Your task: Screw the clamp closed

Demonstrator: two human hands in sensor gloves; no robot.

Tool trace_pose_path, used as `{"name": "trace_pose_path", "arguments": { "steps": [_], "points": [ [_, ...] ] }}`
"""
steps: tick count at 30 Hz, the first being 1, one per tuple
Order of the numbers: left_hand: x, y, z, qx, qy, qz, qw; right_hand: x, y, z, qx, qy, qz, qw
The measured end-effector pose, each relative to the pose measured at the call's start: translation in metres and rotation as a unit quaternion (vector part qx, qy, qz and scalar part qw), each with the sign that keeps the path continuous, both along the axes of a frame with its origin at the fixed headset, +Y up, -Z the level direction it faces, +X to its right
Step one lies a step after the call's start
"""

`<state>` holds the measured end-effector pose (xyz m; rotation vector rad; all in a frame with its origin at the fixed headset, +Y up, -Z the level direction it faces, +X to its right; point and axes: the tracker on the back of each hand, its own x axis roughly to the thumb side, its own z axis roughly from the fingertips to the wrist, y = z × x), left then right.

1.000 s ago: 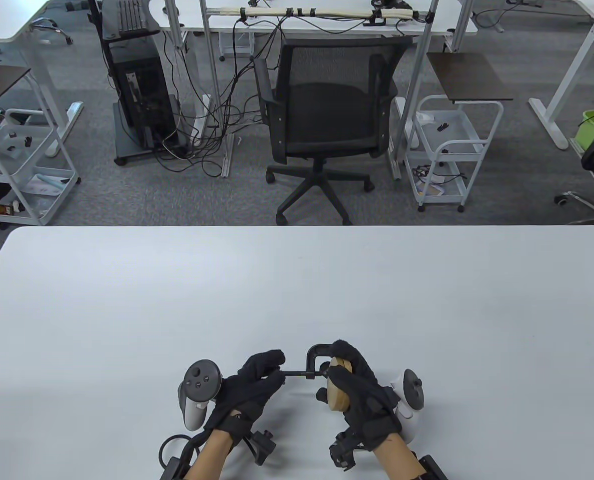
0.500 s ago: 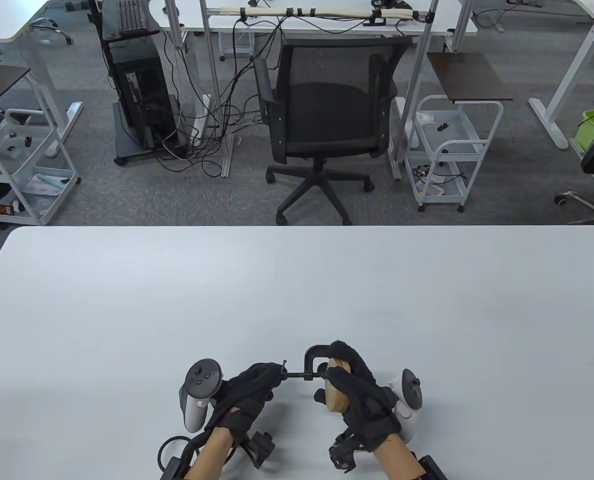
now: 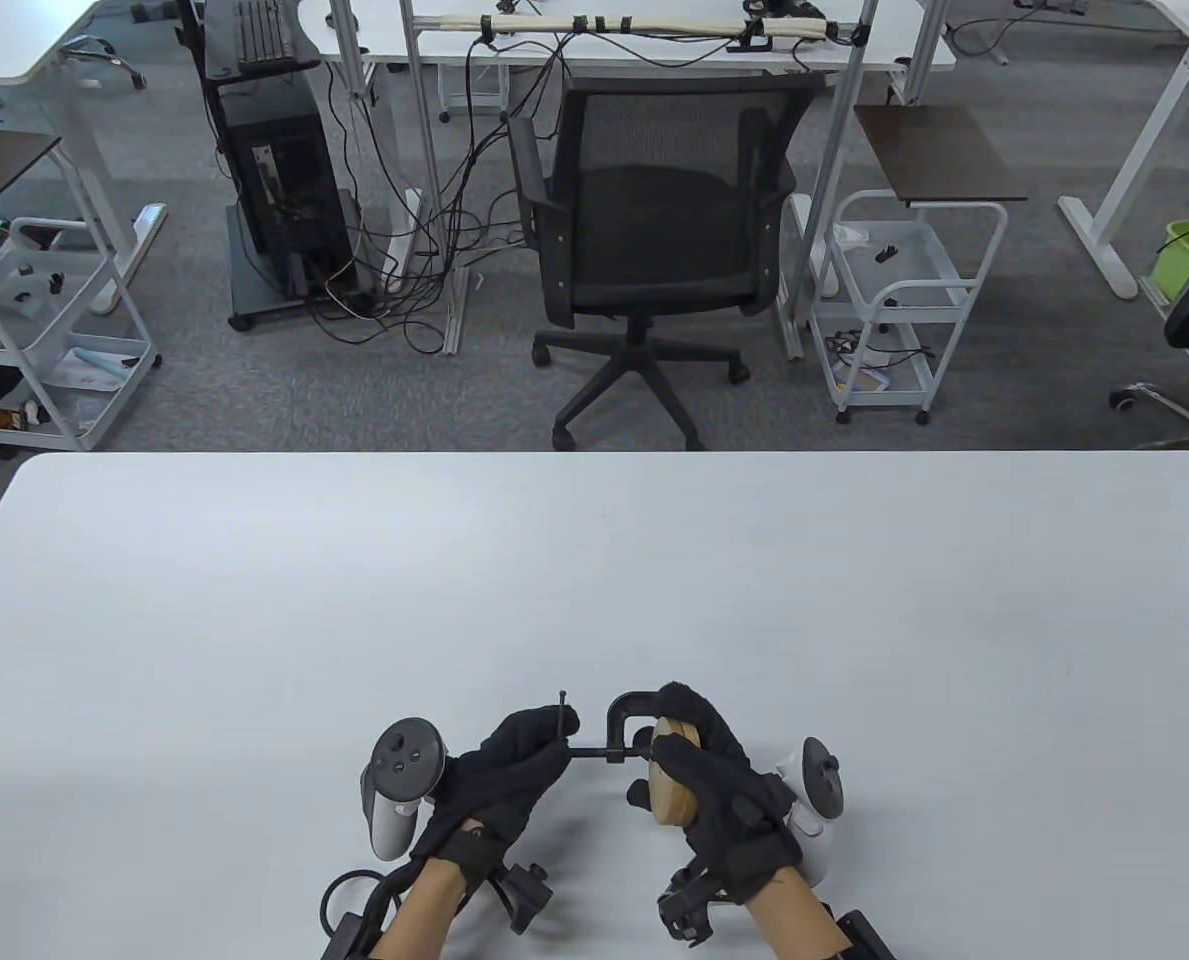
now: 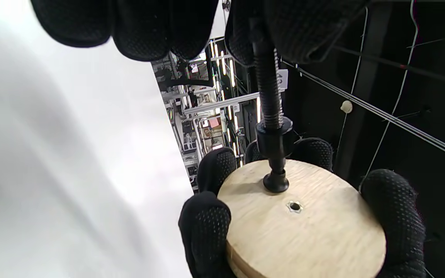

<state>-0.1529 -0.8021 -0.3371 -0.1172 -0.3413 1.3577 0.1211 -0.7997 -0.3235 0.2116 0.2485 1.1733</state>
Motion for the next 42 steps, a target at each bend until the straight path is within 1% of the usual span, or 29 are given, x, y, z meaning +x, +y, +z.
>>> {"name": "trace_pose_path", "arguments": {
  "steps": [4,8,10,13,16,19,22,24,25,26,28,32,34,36,42],
  "points": [
    [0.000,0.000,0.001,0.001,0.002,-0.004,1.000,0.000,0.000,0.000,-0.001,0.000,0.003,1.000],
    [0.000,0.006,0.002,0.035,0.011,-0.022,0.999,0.000,0.000,0.000,-0.003,-0.003,0.000,1.000],
    [0.001,0.006,0.002,0.037,0.010,-0.023,0.999,0.000,0.000,0.000,-0.003,-0.004,-0.002,1.000],
    [0.001,0.001,0.001,0.000,-0.014,0.011,1.000,0.001,0.000,0.000,-0.003,-0.008,-0.006,1.000],
    [0.000,0.000,0.000,-0.006,-0.017,0.002,1.000,0.001,0.001,0.000,-0.002,-0.011,-0.004,1.000],
    [-0.001,-0.001,-0.001,-0.025,-0.038,-0.014,0.999,0.002,0.001,0.000,-0.001,-0.012,-0.006,1.000],
    [-0.004,-0.001,0.001,-0.031,-0.001,-0.036,0.999,0.003,0.001,-0.001,0.002,-0.013,-0.006,1.000],
    [-0.008,-0.002,0.002,-0.043,0.038,-0.067,0.996,0.004,0.002,-0.001,0.002,-0.016,-0.008,1.000],
    [-0.010,-0.002,0.002,-0.049,0.048,-0.085,0.994,0.005,0.002,-0.001,0.002,-0.018,-0.009,1.000],
    [-0.010,-0.003,0.001,-0.053,0.039,-0.092,0.994,0.005,0.001,-0.001,0.001,-0.018,-0.009,1.000],
    [-0.008,-0.006,0.002,-0.086,0.006,-0.088,0.992,0.005,0.001,-0.001,0.000,-0.017,-0.011,1.000],
    [-0.001,-0.011,0.001,-0.099,-0.020,-0.046,0.994,0.004,0.001,-0.001,0.001,-0.007,-0.009,1.000],
    [0.001,-0.012,0.000,-0.096,-0.038,-0.031,0.994,0.003,0.001,0.000,0.002,-0.003,-0.006,1.000],
    [0.002,-0.011,0.001,-0.095,-0.037,-0.020,0.995,0.002,0.000,0.000,0.003,-0.003,-0.005,1.000],
    [0.003,-0.002,0.000,-0.036,-0.021,-0.029,0.999,0.002,0.000,0.000,0.000,-0.004,-0.005,1.000]
  ]
}}
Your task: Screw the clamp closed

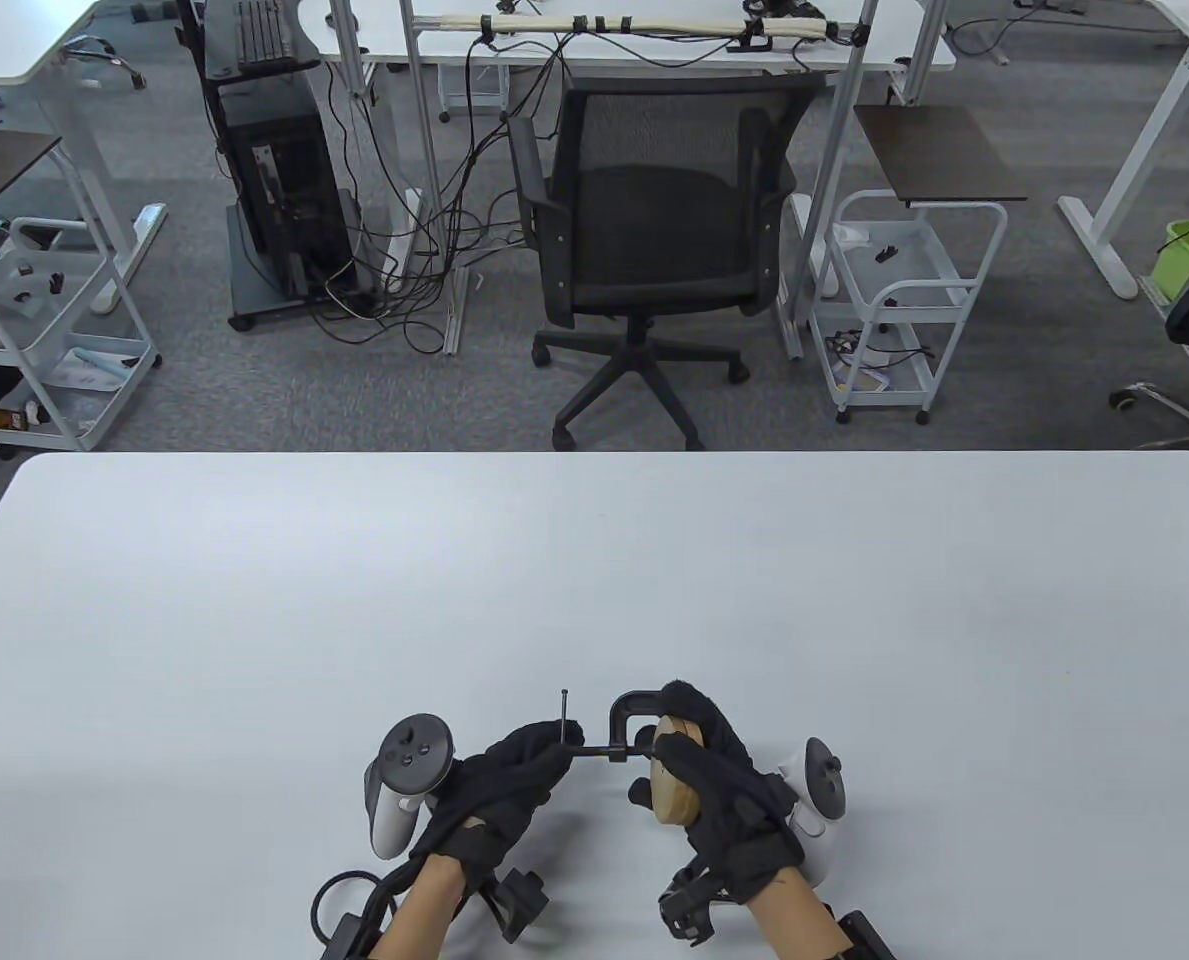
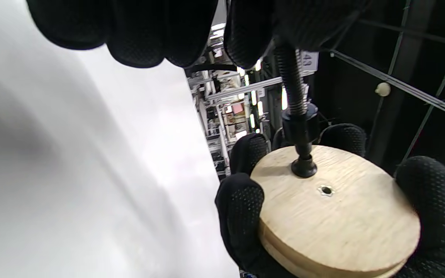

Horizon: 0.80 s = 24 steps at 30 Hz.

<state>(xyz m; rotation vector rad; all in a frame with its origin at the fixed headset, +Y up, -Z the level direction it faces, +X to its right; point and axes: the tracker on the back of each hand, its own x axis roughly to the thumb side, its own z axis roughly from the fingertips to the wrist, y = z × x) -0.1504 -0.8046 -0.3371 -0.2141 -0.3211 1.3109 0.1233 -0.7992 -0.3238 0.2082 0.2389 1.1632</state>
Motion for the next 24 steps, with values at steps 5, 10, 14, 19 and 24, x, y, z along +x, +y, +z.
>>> {"name": "trace_pose_path", "arguments": {
  "steps": [5,10,14,19,24],
  "points": [
    [-0.0014,0.0077,0.0014,0.052,0.020,0.008,0.998,-0.0003,-0.0004,-0.0002,0.000,0.002,-0.002,1.000],
    [-0.0016,0.0082,0.0023,0.055,0.023,0.005,0.998,-0.0006,-0.0007,0.0000,-0.001,0.004,-0.002,1.000],
    [-0.0015,0.0076,0.0020,0.054,0.023,0.002,0.998,-0.0006,-0.0007,-0.0002,-0.002,0.000,-0.003,1.000],
    [-0.0044,0.0043,0.0032,0.035,0.046,-0.017,0.998,0.0004,-0.0037,-0.0001,-0.017,-0.014,-0.019,1.000],
    [-0.0100,0.0006,0.0042,0.004,0.085,-0.042,0.996,0.0005,-0.0035,-0.0002,-0.012,-0.013,-0.016,1.000]
  ]
}}
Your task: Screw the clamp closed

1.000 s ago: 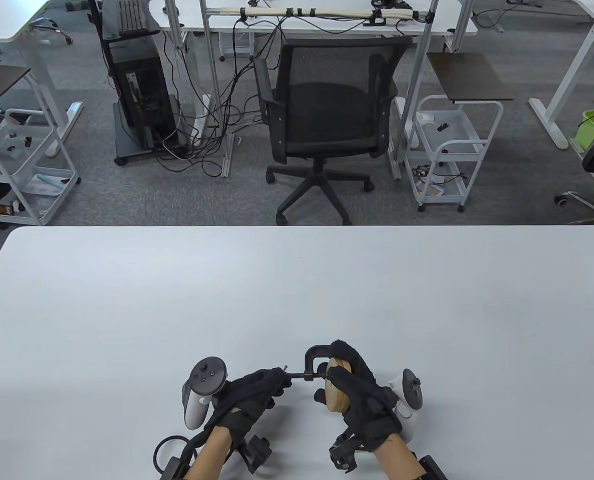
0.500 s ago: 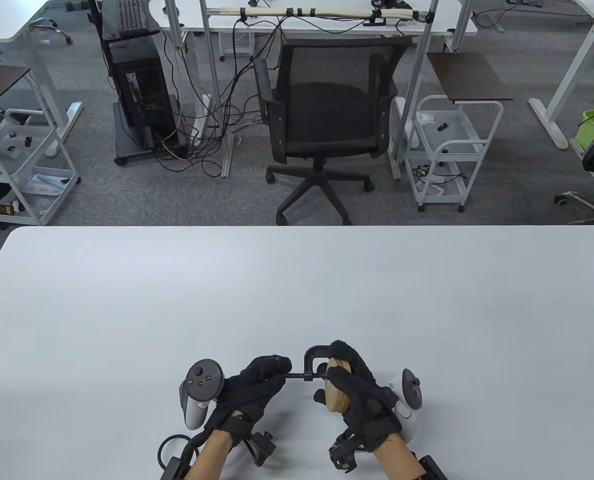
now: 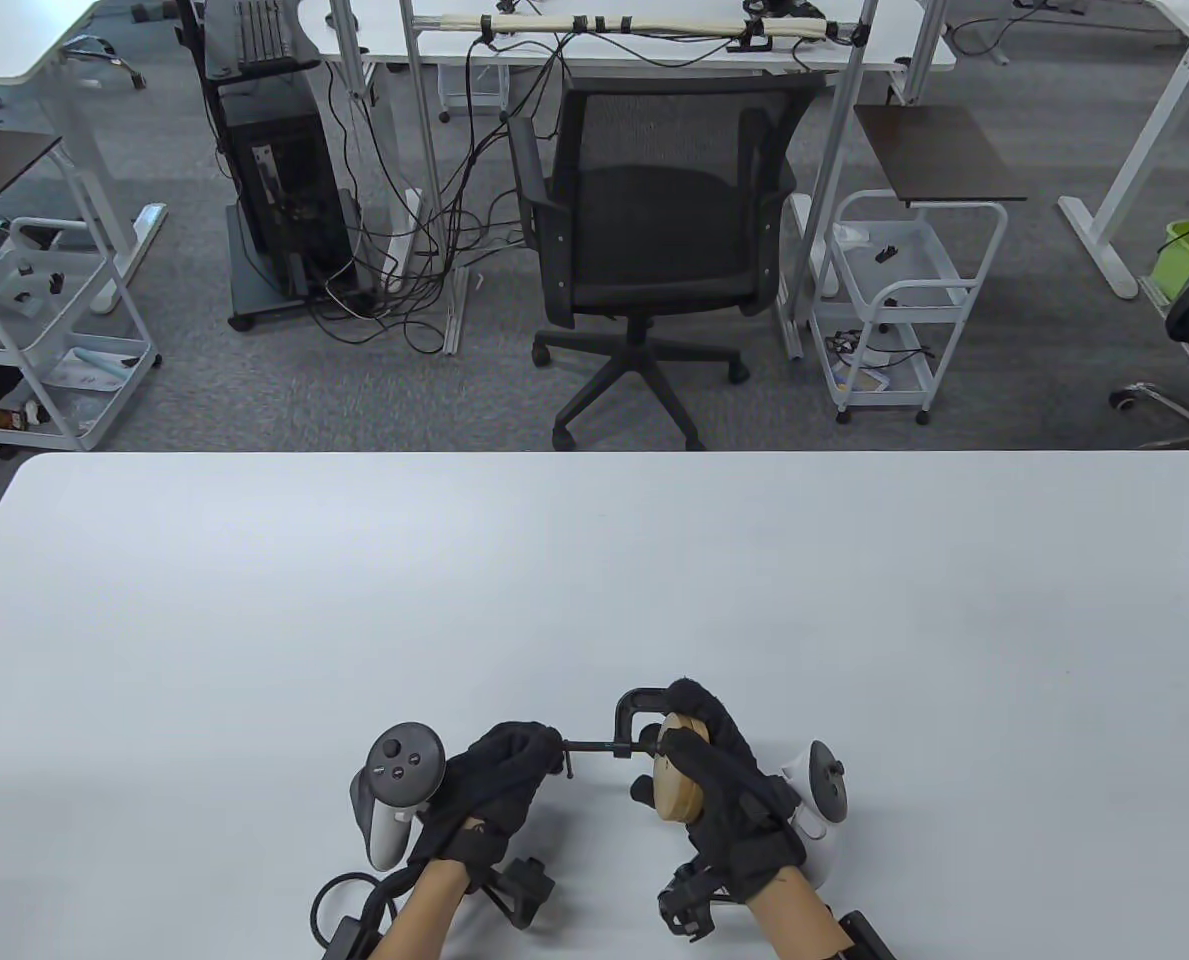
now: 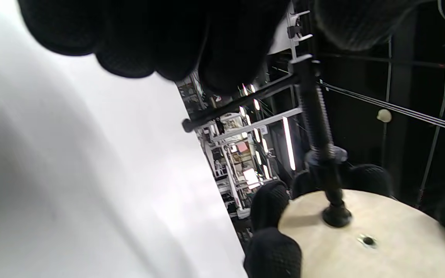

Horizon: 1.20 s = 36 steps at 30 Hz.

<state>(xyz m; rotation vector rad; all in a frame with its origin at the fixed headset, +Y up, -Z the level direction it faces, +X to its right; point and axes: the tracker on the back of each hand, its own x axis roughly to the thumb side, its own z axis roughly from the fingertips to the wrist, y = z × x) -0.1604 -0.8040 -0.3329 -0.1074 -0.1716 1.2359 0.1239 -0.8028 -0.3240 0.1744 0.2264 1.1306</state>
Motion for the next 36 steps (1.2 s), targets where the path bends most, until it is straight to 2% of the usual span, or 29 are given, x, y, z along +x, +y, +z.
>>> {"name": "trace_pose_path", "arguments": {
  "steps": [2,10,17,30,36],
  "points": [
    [0.001,-0.004,0.000,-0.035,-0.032,0.005,0.999,-0.001,0.000,0.000,0.004,0.005,0.002,1.000],
    [0.009,-0.006,-0.002,-0.033,-0.068,0.078,0.994,-0.002,0.002,0.000,0.014,0.021,0.012,1.000],
    [0.007,0.003,-0.003,0.019,-0.070,0.061,0.995,-0.004,0.001,0.001,0.009,0.014,0.016,1.000],
    [0.011,0.014,0.002,0.110,-0.040,0.033,0.993,0.000,0.005,0.001,0.012,-0.016,0.028,0.999],
    [0.013,0.017,0.004,0.133,-0.035,0.020,0.990,0.002,0.009,0.002,0.026,-0.023,0.036,0.999]
  ]
}}
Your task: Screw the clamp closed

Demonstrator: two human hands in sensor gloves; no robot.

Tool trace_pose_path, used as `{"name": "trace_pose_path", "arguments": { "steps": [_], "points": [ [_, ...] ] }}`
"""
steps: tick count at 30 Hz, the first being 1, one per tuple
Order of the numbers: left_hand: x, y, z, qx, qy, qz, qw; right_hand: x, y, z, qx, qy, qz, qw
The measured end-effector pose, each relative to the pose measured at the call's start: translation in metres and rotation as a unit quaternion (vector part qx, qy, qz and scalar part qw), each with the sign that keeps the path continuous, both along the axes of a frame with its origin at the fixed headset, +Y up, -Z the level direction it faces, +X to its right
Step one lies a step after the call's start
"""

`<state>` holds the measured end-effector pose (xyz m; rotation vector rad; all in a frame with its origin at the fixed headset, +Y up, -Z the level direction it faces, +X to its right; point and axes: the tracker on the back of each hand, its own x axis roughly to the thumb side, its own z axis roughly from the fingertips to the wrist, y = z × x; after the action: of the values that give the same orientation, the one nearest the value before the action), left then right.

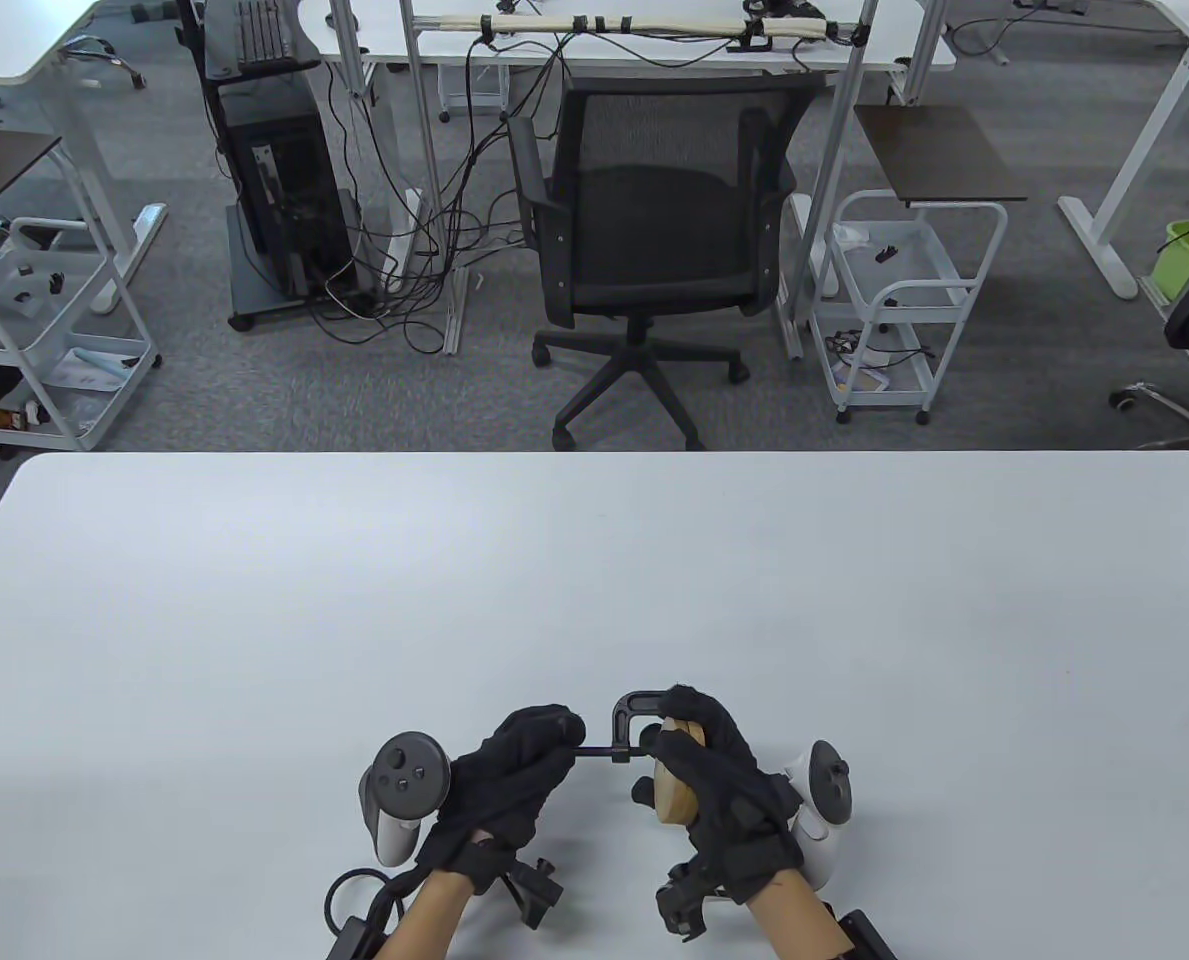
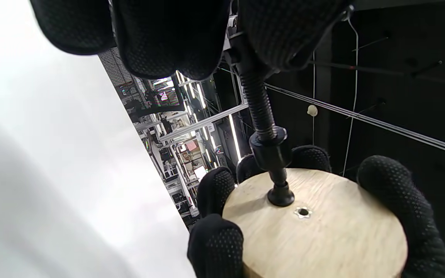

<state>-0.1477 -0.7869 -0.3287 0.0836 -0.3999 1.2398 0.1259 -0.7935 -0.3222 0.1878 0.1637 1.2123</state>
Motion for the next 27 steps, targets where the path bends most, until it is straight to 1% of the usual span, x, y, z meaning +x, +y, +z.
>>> {"name": "trace_pose_path", "arguments": {
  "steps": [4,8,12,13,15,17,18,19,21,23,24,27],
  "points": [
    [0.000,-0.001,0.000,0.000,0.002,-0.004,1.000,0.001,0.001,0.000,0.003,-0.002,0.003,1.000],
    [-0.001,-0.002,-0.001,-0.012,0.000,-0.009,1.000,0.001,0.001,0.000,0.002,-0.007,0.000,1.000],
    [-0.011,-0.001,-0.003,-0.022,0.023,-0.013,0.999,0.003,-0.001,0.000,-0.005,-0.015,-0.002,1.000],
    [-0.014,-0.002,-0.004,-0.029,0.028,-0.008,0.999,0.004,-0.002,-0.001,-0.007,-0.018,-0.005,1.000],
    [-0.018,-0.005,-0.004,-0.054,0.056,-0.005,0.997,0.004,-0.002,0.000,-0.013,-0.016,-0.012,1.000],
    [-0.021,-0.010,-0.003,-0.099,0.089,-0.021,0.991,0.003,-0.002,0.000,-0.020,-0.011,-0.022,1.000],
    [-0.021,-0.012,-0.003,-0.107,0.089,-0.029,0.990,0.002,-0.001,0.001,-0.019,-0.005,-0.025,0.999],
    [-0.020,-0.015,-0.004,-0.121,0.080,-0.034,0.989,0.002,-0.001,0.002,-0.019,-0.003,-0.026,0.999],
    [-0.017,-0.019,-0.005,-0.162,0.035,-0.026,0.986,0.000,-0.002,0.002,-0.018,-0.001,-0.024,1.000],
    [-0.014,-0.023,-0.006,-0.182,-0.002,0.002,0.983,-0.002,-0.003,0.002,-0.017,0.006,-0.021,1.000],
    [-0.013,-0.026,-0.006,-0.193,-0.012,0.022,0.981,-0.002,-0.004,0.002,-0.017,0.009,-0.022,1.000],
    [-0.009,-0.027,-0.008,-0.191,-0.041,0.055,0.979,-0.003,-0.005,0.002,-0.018,0.016,-0.023,0.999]
  ]
}}
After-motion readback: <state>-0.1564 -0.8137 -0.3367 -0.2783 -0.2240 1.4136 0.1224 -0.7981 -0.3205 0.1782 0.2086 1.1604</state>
